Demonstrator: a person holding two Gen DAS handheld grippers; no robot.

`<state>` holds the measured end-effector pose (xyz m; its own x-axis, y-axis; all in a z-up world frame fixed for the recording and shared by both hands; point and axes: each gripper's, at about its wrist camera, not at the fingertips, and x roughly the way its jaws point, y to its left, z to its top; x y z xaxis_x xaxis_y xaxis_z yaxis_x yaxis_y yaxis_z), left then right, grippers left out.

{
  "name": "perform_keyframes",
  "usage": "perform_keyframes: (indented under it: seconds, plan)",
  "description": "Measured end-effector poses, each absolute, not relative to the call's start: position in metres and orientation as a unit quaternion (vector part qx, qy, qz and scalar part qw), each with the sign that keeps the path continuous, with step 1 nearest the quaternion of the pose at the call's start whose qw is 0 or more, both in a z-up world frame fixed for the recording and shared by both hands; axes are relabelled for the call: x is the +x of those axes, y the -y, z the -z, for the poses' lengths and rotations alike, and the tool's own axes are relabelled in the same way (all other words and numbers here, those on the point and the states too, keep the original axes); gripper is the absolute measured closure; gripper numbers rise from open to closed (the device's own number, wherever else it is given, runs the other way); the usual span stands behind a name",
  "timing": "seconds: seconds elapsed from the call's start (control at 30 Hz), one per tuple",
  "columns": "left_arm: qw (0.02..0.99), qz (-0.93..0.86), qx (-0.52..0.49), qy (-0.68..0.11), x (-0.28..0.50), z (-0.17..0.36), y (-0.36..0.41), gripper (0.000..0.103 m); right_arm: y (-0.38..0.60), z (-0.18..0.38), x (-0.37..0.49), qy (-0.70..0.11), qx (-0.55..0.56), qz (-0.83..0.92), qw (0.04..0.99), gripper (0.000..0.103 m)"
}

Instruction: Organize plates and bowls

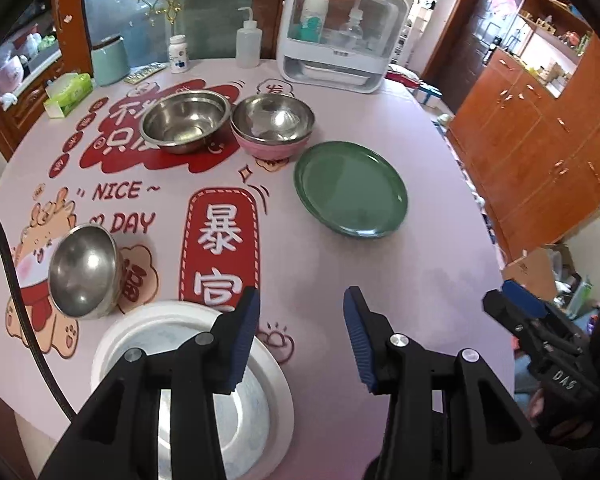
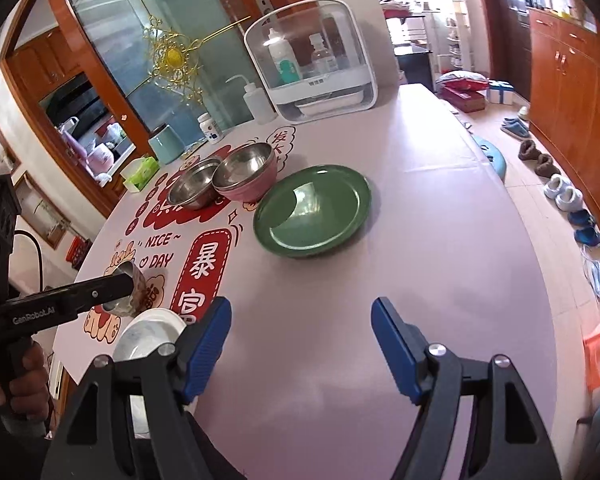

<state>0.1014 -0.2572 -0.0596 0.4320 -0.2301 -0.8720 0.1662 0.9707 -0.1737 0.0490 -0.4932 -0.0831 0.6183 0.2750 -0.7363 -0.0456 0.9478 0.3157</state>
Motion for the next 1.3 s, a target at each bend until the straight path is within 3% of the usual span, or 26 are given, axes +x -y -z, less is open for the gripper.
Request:
perform_keyframes:
  seconds: [0.53,1.3]
  plan:
    - [0.837,0.047,-0.030,-0.545,0.163,0.088,0.261,0.061,0.525,0.100,0.135,-0.444,0.145,-0.121,0.876,0.030]
    - [0.811,0.060,-0.104,-0.573,0.236,0.156,0.307,0.058,0.557,0.154,0.223,-0.491,0.187,-0.133,0.840,0.030]
